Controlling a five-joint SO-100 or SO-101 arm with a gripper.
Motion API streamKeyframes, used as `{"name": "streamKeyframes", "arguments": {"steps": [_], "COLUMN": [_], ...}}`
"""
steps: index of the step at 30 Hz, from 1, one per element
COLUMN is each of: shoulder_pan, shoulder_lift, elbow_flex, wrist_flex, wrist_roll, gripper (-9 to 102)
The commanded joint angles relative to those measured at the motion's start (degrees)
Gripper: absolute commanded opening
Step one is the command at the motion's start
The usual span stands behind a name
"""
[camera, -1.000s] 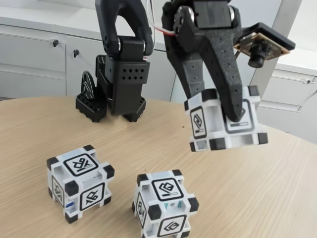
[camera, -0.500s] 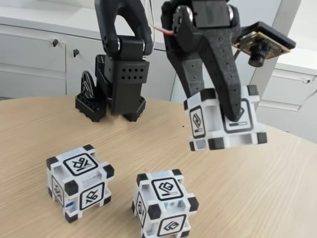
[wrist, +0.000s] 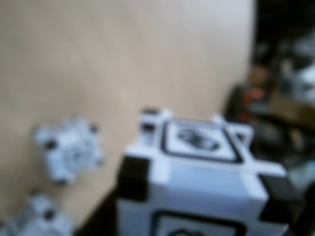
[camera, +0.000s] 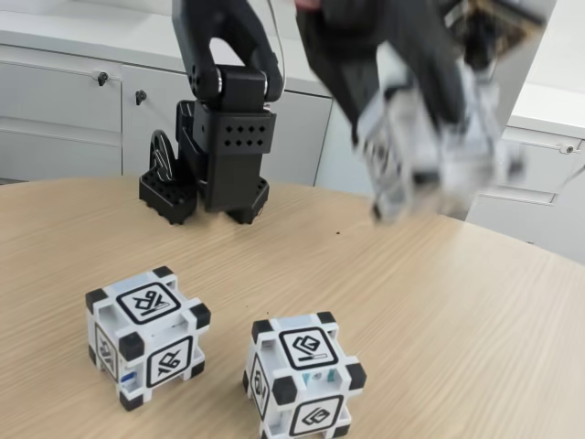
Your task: Stack cubes from left to right.
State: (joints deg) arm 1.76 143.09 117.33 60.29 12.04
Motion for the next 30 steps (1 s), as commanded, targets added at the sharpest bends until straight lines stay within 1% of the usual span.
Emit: {"name": "streamKeyframes", "arguments": {"steps": [1, 5, 8, 15, 19, 23, 30], "shoulder_pan": [0.7, 0.8, 1.4, 10.1, 16.6, 22.4, 23.6], "shoulder_lift": [9.5, 16.6, 18.0, 18.1, 17.2, 18.1, 17.1], "elbow_flex": [-0.9, -0.7, 0.3, 2.1, 2.5, 4.0, 4.2], "wrist_flex": [0.1, 0.1, 0.2, 0.1, 0.5, 4.4, 13.5], "wrist_roll": [-0.4, -1.3, -2.0, -3.4, -5.0, -6.9, -11.6], "gripper": [17, 17, 16, 17, 17, 19, 18]}}
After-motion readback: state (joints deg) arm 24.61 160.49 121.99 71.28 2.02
